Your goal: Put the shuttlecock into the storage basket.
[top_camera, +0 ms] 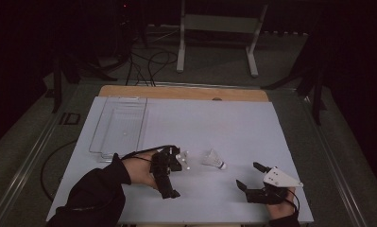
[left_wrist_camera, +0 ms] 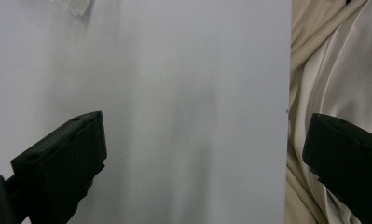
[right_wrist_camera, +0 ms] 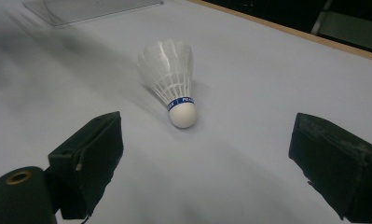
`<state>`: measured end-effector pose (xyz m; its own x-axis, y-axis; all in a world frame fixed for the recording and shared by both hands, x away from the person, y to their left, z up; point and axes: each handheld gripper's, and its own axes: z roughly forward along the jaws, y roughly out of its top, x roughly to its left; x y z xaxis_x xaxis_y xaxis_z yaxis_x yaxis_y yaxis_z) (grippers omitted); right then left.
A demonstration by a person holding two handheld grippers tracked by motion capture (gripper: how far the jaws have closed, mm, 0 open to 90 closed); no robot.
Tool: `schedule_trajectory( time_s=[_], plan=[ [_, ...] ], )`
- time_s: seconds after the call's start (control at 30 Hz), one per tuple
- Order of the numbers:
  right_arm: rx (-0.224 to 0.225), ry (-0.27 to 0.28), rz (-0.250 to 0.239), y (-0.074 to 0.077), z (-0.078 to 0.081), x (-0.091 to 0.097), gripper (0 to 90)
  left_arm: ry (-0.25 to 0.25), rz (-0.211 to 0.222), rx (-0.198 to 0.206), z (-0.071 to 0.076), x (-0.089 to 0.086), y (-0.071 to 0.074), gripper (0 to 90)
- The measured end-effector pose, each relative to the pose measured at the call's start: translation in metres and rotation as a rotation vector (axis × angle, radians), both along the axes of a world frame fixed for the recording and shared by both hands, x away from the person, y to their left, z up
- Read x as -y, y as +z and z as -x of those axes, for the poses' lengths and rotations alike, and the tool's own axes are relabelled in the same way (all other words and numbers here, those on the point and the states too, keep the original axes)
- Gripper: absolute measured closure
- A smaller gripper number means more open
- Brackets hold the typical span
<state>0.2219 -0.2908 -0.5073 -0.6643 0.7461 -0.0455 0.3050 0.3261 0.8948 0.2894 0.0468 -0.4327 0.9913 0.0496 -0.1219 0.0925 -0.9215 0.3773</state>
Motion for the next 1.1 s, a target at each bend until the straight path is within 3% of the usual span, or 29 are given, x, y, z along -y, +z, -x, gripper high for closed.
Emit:
schedule_trajectory(
  time_s=[0.1, 0.37, 0.6, 1.1],
  plan=[
    [0.000, 0.000, -0.002, 0.000, 0.000, 0.000, 9.9, 0.004, -0.011, 0.030, 0.000, 0.005, -0.001, 0.3],
    [0.000, 0.000, -0.002, 0.000, 0.000, 0.001, 9.8, -0.012, -0.006, 0.011, -0.005, 0.013, -0.001, 0.3],
    [0.002, 0.001, -0.002, 0.000, 0.001, 0.000, 9.9, -0.039, -0.019, 0.018, -0.010, 0.020, -0.001, 0.3],
    [0.008, 0.003, 0.003, 0.000, 0.001, 0.000, 9.8, -0.036, -0.009, 0.010, -0.026, 0.029, -0.002, 0.3]
  ],
)
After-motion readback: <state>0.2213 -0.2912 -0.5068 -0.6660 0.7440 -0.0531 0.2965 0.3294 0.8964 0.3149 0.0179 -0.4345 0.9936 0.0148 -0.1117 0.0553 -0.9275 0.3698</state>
